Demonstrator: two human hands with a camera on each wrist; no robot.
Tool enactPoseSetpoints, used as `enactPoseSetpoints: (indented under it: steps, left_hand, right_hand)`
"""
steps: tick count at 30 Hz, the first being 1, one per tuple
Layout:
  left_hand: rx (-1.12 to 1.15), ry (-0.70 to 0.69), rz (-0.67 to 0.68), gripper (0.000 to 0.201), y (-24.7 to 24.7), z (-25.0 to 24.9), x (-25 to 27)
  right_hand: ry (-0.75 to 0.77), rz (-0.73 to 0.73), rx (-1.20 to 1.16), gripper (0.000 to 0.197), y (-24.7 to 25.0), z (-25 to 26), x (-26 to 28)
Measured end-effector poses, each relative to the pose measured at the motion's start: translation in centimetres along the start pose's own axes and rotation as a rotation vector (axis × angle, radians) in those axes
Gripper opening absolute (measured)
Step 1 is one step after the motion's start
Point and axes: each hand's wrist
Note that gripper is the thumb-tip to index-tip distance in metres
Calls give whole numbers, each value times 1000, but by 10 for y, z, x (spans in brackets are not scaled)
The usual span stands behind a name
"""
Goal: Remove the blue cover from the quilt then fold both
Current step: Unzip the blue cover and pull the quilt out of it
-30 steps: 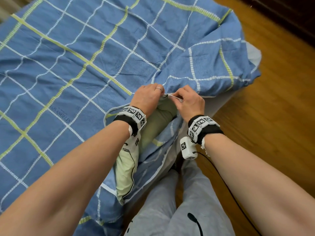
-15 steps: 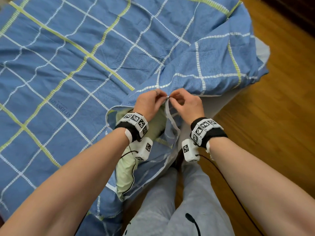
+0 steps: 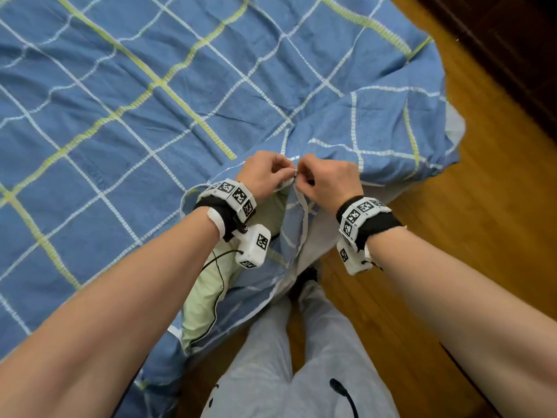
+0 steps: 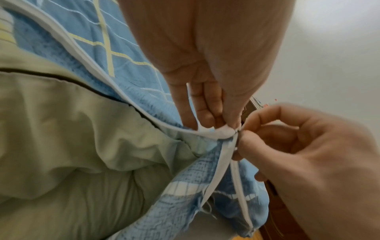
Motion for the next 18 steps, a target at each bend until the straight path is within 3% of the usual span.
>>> enactPoseSetpoints:
  steps: [6, 10, 18]
  left_hand:
    - [-19, -18, 74, 10, 7, -4, 1]
    - [-19, -48, 88, 8, 7, -6, 2]
    - [-69, -18, -82, 9, 26, 0, 1]
  right_hand:
    - [13, -92, -12, 13, -9, -3, 2]
    - [-29, -58, -36, 15, -12, -17, 6]
    - [-359, 11, 11, 12, -12, -50, 10]
Point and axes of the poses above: each hand's wrist, its own x-axis away from the middle knuckle, its own y-axis out of the back of the hand, z = x × y, and after that the axes turned 3 degrees about y, right-handed
